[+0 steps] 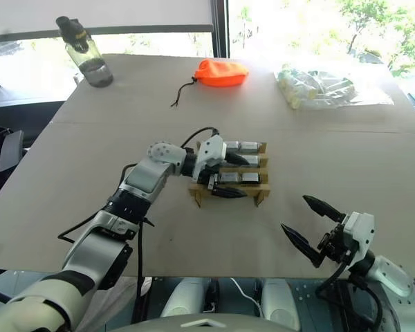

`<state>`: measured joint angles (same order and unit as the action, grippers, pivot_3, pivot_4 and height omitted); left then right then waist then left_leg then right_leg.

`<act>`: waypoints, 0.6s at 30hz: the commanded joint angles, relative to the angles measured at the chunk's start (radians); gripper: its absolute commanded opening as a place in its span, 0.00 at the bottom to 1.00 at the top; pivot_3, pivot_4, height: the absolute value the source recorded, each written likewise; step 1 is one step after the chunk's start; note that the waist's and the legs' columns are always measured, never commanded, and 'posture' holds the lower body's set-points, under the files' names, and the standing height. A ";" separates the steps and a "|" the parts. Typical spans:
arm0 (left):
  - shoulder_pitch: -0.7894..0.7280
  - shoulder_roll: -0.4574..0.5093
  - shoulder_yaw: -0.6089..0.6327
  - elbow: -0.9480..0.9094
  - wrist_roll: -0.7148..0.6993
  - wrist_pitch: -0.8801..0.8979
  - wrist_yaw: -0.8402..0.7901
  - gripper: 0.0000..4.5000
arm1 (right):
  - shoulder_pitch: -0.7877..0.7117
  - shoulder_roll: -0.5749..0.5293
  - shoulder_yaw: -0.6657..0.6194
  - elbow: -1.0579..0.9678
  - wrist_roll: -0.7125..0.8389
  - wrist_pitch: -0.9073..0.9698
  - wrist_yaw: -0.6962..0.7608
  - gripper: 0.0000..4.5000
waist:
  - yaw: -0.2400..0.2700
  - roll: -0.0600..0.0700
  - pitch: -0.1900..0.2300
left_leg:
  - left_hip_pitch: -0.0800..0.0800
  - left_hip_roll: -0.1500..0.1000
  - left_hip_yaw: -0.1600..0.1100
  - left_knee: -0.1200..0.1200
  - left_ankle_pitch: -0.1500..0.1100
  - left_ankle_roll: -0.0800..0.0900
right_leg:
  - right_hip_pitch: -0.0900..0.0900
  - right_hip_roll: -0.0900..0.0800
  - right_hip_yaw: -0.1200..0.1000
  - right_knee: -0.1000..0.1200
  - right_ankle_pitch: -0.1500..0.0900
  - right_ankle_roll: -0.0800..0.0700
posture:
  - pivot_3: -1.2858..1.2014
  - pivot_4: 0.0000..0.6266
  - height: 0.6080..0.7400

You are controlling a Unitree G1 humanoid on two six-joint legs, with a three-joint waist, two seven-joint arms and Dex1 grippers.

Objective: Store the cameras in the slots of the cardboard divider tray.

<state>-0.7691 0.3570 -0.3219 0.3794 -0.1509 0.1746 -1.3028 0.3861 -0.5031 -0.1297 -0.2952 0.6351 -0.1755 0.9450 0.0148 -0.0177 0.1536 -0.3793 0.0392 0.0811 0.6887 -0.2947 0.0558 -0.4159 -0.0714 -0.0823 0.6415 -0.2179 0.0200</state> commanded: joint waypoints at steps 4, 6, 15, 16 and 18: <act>0.078 0.078 0.121 -0.235 -0.108 0.105 0.027 1.00 | 0.007 0.007 -0.031 -0.007 0.005 -0.005 0.024 1.00 | -0.001 0.000 0.000 | -0.001 0.001 -0.001 -0.001 0.001 -0.002 | -0.001 0.000 0.001 0.000 0.000 0.000 | 0.52 0.24 0.89; 0.156 0.136 0.209 -0.371 -0.175 0.162 0.053 1.00 | 0.003 0.001 -0.035 0.008 0.006 -0.005 0.039 1.00 | -0.004 0.001 0.001 | -0.001 0.001 -0.001 -0.001 0.002 -0.004 | -0.001 0.000 0.002 -0.001 0.000 0.000 | 0.52 0.24 0.89; 0.545 0.270 0.497 -0.741 -0.328 0.393 0.284 1.00 | -0.071 -0.065 -0.095 0.177 0.033 0.013 0.184 1.00 | 0.001 0.001 0.001 | 0.000 0.001 -0.001 -0.001 0.003 -0.005 | 0.000 -0.003 0.003 -0.001 0.000 -0.001 | 0.52 0.24 0.89; 0.617 0.269 0.523 -0.756 -0.309 0.362 0.304 1.00 | -0.095 -0.089 -0.106 0.218 0.044 0.024 0.229 1.00 | 0.000 0.001 0.001 | 0.001 0.001 0.000 -0.001 0.002 -0.005 | 0.000 -0.003 0.004 -0.001 0.000 -0.001 | 0.52 0.24 0.89; 0.704 0.269 0.546 -0.771 -0.289 0.320 0.333 1.00 | -0.131 -0.121 -0.123 0.279 0.060 0.040 0.288 1.00 | -0.001 0.001 0.001 | 0.001 0.000 0.000 -0.001 0.002 -0.005 | 0.001 -0.003 0.004 -0.001 0.000 -0.001 | 0.52 0.24 0.89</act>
<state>-0.0806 0.6191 0.1871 -0.3446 -0.4505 0.5328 -0.9962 0.2713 -0.6057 -0.2094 -0.0360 0.6651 -0.1440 1.1811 0.0138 -0.0165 0.1542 -0.3787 0.0394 0.0813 0.6874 -0.2922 0.0512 -0.4156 -0.0745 -0.0782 0.6405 -0.2181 0.0192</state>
